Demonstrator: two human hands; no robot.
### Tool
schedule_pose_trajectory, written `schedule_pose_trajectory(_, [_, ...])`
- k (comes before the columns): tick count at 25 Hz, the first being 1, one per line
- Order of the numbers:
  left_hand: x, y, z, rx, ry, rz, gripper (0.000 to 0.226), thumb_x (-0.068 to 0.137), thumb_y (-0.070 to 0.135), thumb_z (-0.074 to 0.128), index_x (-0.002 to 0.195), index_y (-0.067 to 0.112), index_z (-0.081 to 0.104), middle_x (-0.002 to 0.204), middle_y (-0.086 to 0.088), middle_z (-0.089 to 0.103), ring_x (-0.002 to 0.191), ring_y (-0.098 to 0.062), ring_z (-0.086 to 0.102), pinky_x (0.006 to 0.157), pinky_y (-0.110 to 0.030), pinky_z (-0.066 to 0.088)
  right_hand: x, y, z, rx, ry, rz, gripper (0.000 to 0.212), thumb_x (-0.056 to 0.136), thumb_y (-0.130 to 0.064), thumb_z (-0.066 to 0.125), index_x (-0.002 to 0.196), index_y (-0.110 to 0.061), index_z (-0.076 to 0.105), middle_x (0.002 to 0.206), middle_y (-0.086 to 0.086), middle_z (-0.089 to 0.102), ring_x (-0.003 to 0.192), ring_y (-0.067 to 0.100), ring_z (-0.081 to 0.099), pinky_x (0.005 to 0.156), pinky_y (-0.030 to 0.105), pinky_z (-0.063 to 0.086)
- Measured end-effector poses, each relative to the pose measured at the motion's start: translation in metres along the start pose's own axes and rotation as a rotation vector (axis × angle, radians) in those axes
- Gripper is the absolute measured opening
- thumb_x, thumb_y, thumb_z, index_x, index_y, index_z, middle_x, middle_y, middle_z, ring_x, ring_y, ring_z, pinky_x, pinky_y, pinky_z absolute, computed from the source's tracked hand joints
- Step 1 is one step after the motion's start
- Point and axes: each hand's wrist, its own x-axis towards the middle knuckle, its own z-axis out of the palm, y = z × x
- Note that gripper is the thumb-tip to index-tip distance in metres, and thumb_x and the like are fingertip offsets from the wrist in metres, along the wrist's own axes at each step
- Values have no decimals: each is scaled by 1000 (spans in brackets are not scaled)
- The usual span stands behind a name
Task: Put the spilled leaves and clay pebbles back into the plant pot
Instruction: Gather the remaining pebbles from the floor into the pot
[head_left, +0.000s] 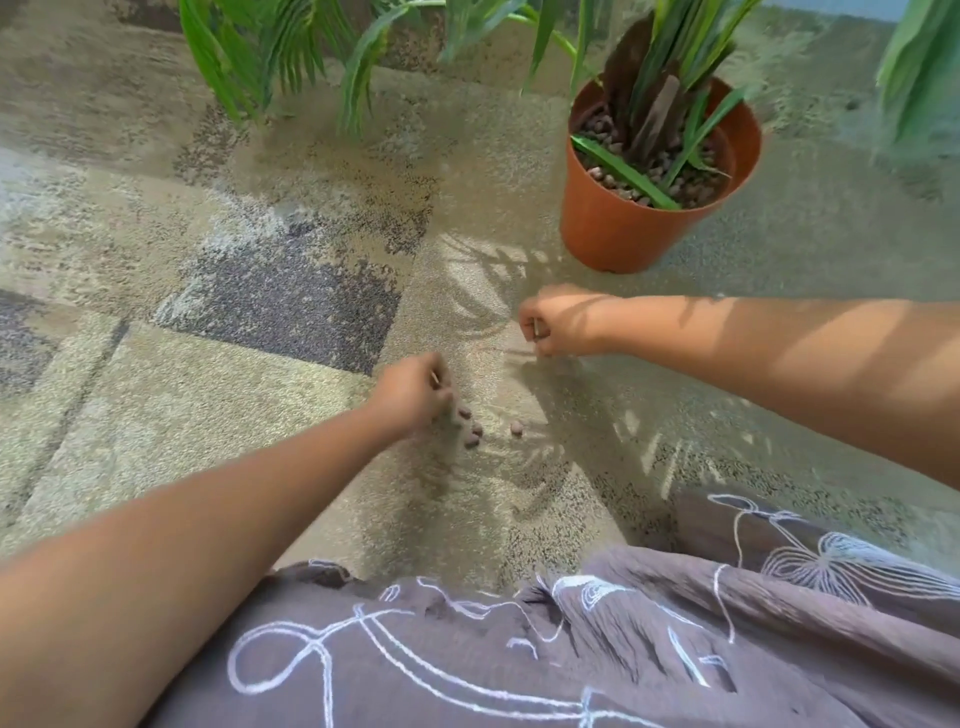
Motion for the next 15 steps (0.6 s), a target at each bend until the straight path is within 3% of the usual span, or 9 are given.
schedule_pose_trajectory(3, [20, 41, -34, -126, 50, -8, 10, 86, 12, 55, 94, 7, 55, 94, -12, 63, 71, -19, 60, 67, -29, 56, -17, 9, -29, 49, 263, 0, 17, 86, -13, 58, 103, -12, 59, 96, 3, 54, 86, 21, 54, 67, 23, 39])
schedule_pose_trajectory(6, [38, 105, -58, -274, 117, 37, 9, 87, 14, 56, 93, 8, 55, 97, -9, 64, 69, -13, 59, 62, -20, 56, -44, 23, -55, 142, 543, -10, 16, 85, -10, 60, 101, -8, 60, 101, 9, 59, 88, 22, 56, 71, 25, 41])
schedule_pose_trajectory(9, [53, 170, -75, -243, 208, 162, 5, 87, 18, 58, 88, 15, 55, 99, -6, 64, 79, -15, 62, 73, -25, 57, -62, 40, -84, 165, 755, 112, 20, 87, -17, 58, 105, -8, 57, 108, 13, 58, 92, 24, 57, 74, 31, 45])
schedule_pose_trajectory(11, [57, 202, -83, -279, 212, 234, 13, 84, 25, 61, 91, 16, 54, 99, -4, 62, 84, -16, 63, 71, -23, 56, -64, 55, -100, 158, 793, 244, 34, 89, -28, 56, 115, -7, 53, 113, 13, 60, 98, 27, 60, 82, 36, 50])
schedule_pose_trajectory(13, [62, 218, -86, -263, 241, 223, 37, 82, 33, 62, 113, 14, 52, 102, -1, 61, 86, -14, 64, 70, -21, 56, -66, 67, -105, 152, 754, 360, 47, 89, -38, 56, 125, -9, 47, 118, 11, 60, 105, 26, 59, 89, 38, 49])
schedule_pose_trajectory(15, [62, 216, -82, -179, 309, 226, 39, 83, 27, 62, 117, 13, 50, 106, -2, 61, 93, -17, 63, 81, -28, 55, -71, 68, -101, 120, 738, 355, 49, 88, -37, 58, 127, -11, 47, 120, 10, 58, 105, 26, 59, 87, 35, 50])
